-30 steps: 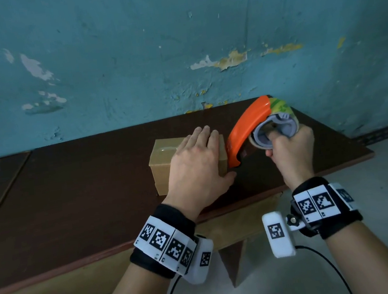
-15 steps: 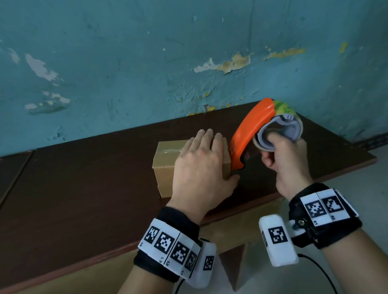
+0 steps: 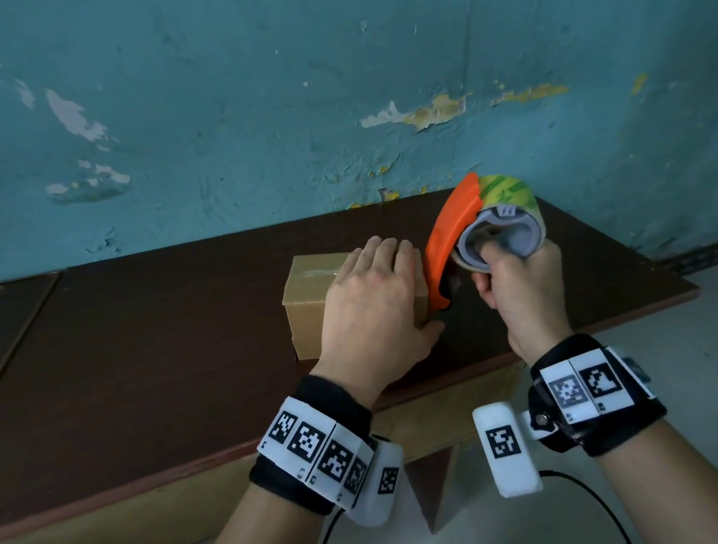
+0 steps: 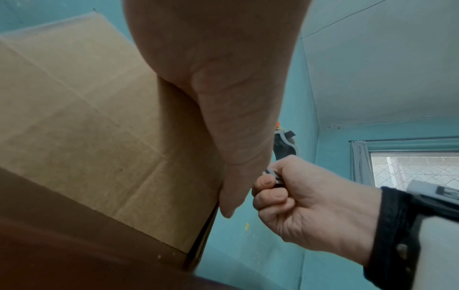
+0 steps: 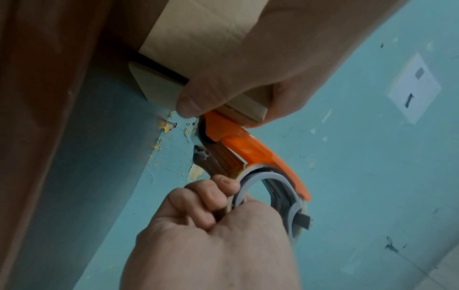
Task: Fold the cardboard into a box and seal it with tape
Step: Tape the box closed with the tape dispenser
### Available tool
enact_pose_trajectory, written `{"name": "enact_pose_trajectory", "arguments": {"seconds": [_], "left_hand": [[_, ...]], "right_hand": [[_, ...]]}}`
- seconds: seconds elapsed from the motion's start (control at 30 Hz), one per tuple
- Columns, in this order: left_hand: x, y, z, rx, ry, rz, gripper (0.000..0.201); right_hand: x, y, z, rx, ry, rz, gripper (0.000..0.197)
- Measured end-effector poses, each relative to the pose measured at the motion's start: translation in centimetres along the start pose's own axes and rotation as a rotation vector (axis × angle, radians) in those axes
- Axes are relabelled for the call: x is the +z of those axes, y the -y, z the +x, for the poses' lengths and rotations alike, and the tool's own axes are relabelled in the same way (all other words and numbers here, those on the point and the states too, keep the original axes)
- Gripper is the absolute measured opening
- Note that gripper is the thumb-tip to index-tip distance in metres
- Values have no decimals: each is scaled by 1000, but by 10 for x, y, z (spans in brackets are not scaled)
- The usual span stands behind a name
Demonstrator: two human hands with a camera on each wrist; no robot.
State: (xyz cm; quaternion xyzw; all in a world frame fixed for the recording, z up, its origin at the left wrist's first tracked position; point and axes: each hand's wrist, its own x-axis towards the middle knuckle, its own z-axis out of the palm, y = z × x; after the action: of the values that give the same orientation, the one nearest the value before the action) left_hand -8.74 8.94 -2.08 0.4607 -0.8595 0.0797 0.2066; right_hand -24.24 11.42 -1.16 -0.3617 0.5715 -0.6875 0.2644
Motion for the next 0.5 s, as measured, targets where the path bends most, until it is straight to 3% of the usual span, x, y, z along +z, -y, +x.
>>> {"name": "enact_pose_trajectory", "arguments": {"seconds": [0.4, 0.5], "left_hand": [[-2, 3, -1, 20, -1, -11, 95], [-2, 3, 0, 24, 9, -12, 97]], "right_hand": [[5, -4, 2, -107, 28, -109, 18], [7, -4, 3, -25, 14, -41, 17]]}}
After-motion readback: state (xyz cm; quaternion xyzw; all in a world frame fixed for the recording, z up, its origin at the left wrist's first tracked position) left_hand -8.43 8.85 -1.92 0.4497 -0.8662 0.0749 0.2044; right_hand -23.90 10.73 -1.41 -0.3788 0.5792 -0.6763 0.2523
